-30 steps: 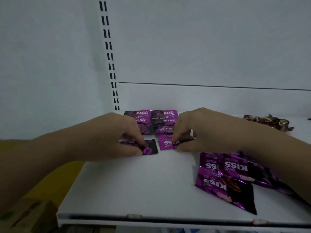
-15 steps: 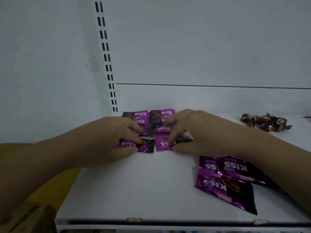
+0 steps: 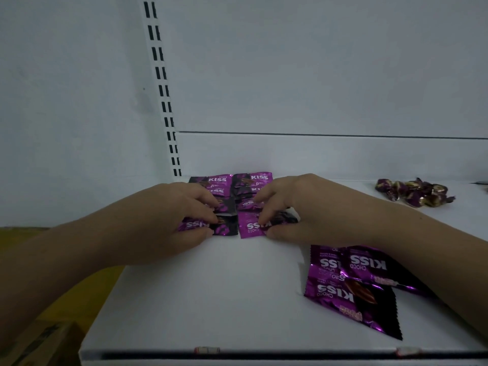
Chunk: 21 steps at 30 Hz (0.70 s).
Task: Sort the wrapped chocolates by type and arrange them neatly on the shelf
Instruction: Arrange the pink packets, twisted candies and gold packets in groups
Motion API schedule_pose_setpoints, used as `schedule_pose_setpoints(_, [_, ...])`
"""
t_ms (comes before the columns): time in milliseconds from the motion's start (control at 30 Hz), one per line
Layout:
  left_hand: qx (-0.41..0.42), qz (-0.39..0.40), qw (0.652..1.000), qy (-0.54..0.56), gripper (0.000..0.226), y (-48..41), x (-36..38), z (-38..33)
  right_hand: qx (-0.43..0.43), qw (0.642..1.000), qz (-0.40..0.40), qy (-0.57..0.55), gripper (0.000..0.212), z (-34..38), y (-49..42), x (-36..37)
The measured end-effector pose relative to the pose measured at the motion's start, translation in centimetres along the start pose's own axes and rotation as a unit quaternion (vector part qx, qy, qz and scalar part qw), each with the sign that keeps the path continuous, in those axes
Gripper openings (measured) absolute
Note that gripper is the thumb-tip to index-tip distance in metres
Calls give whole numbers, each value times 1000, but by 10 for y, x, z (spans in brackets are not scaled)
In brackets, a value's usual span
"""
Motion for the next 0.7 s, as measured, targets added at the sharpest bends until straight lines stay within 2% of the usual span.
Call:
schedule_pose_setpoints(100, [-3, -12, 1000, 4, 45, -1, -5, -4, 1, 1000, 5, 13, 22, 1, 1, -6])
schedule_pose_setpoints(200, [14, -24, 1000, 2, 42, -8, -11, -19, 42, 999, 1, 2, 18, -10, 9, -25])
schedule_pose_setpoints(433, [70, 39, 996, 25, 37, -40, 13, -82, 144, 983, 115, -9, 7, -45, 54, -42])
schedule_pose_setpoints(500, [56, 66, 995, 37, 42, -50, 24, -94, 158, 977, 144, -22, 13, -47, 67, -40])
schedule_pose_setpoints(567, [44, 81, 995, 50, 44, -60, 33, -104, 171, 970, 172, -33, 27, -45, 78, -37])
schedule_pose_setpoints(633, [35, 89, 993, 65, 40, -68, 40, -110, 184, 964, 192, -21, 44, -42, 87, -31])
schedule_pose_setpoints(700, [31, 99, 991, 83, 36, -73, 45, -115, 196, 962, 188, 11, 52, -43, 91, -26])
Point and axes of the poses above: each hand's wrist, its own y-axis away from the middle knuckle, its own x-axis out of the palm, z = x × y, the point moved 6 cm from there along -y, towards the middle knuckle, and after that the axes turned 6 degrees about y, right-handed, at the moved point
